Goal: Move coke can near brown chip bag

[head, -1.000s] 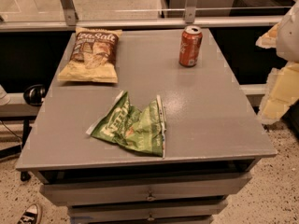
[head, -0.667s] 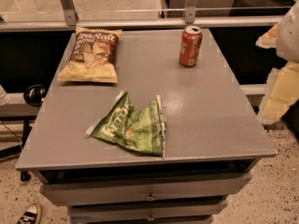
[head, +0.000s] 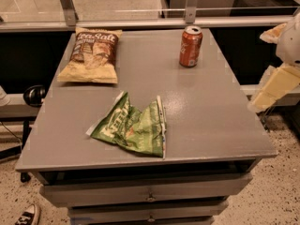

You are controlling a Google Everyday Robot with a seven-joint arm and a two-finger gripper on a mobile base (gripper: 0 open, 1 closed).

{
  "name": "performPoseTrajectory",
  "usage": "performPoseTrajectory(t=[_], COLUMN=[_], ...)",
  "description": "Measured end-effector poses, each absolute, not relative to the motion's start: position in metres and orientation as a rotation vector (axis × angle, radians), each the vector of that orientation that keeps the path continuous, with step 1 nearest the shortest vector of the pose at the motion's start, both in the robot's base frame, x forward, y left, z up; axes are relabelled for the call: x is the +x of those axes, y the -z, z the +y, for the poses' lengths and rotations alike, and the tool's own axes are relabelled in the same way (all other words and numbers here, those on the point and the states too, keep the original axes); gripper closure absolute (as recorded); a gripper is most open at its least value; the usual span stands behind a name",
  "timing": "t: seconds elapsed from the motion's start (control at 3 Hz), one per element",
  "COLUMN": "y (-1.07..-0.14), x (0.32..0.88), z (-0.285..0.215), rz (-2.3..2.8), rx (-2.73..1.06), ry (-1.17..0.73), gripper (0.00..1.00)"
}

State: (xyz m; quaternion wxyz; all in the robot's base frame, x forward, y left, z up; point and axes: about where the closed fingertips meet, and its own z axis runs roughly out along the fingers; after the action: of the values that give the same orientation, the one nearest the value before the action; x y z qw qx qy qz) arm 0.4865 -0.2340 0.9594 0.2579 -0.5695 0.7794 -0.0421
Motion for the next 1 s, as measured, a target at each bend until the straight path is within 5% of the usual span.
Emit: performPoseTrajectory(t=[1.0], y=[-0.92], x=[0.637], z=[-0.214], rz=[1.93], rx=[-1.092], ry=[-0.088], gripper=[0.0])
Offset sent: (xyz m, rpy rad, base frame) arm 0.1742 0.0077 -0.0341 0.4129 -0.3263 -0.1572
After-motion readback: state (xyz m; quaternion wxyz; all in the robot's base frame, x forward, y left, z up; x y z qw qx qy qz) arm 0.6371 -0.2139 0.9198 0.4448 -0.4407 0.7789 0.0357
